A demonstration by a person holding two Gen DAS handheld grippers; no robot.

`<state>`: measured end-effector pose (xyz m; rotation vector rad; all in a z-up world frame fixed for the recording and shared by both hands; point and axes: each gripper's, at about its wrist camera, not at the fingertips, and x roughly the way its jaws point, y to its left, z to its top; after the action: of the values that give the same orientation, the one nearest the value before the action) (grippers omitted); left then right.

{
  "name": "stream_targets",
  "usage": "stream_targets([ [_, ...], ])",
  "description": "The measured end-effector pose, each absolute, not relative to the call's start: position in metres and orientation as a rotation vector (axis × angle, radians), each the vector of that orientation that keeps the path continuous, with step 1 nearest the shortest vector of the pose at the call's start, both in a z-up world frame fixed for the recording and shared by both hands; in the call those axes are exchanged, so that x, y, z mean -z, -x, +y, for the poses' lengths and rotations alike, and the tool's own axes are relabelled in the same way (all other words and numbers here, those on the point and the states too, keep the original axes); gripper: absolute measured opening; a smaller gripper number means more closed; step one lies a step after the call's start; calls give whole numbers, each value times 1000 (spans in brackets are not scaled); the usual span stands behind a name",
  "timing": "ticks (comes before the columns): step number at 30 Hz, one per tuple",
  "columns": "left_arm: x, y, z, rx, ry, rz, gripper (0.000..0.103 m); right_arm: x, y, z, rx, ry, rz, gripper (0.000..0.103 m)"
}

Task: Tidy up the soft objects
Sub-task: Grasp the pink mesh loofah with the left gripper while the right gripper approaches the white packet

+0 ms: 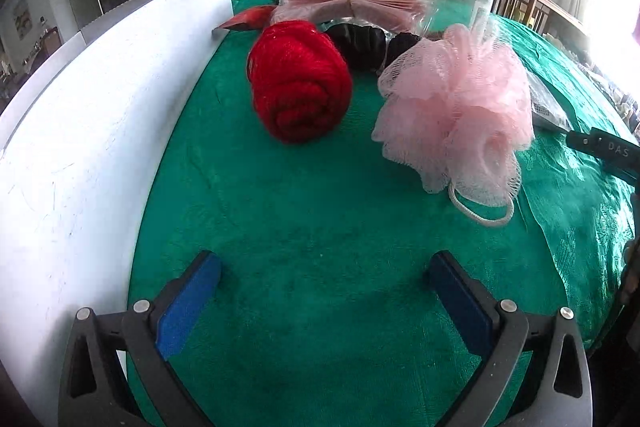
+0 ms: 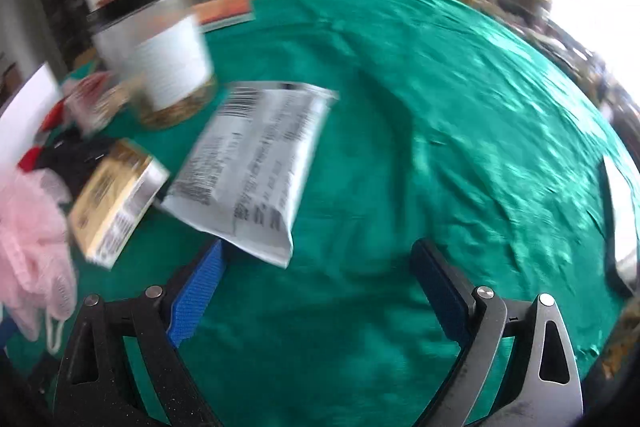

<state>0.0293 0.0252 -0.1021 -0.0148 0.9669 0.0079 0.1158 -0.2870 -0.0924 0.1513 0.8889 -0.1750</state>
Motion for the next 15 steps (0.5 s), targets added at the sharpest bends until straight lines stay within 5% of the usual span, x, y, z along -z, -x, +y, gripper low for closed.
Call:
stream_targets([
  [15,92,-30,13,88,-41,1038,103,92,-118,-287,194,-97,910,96],
])
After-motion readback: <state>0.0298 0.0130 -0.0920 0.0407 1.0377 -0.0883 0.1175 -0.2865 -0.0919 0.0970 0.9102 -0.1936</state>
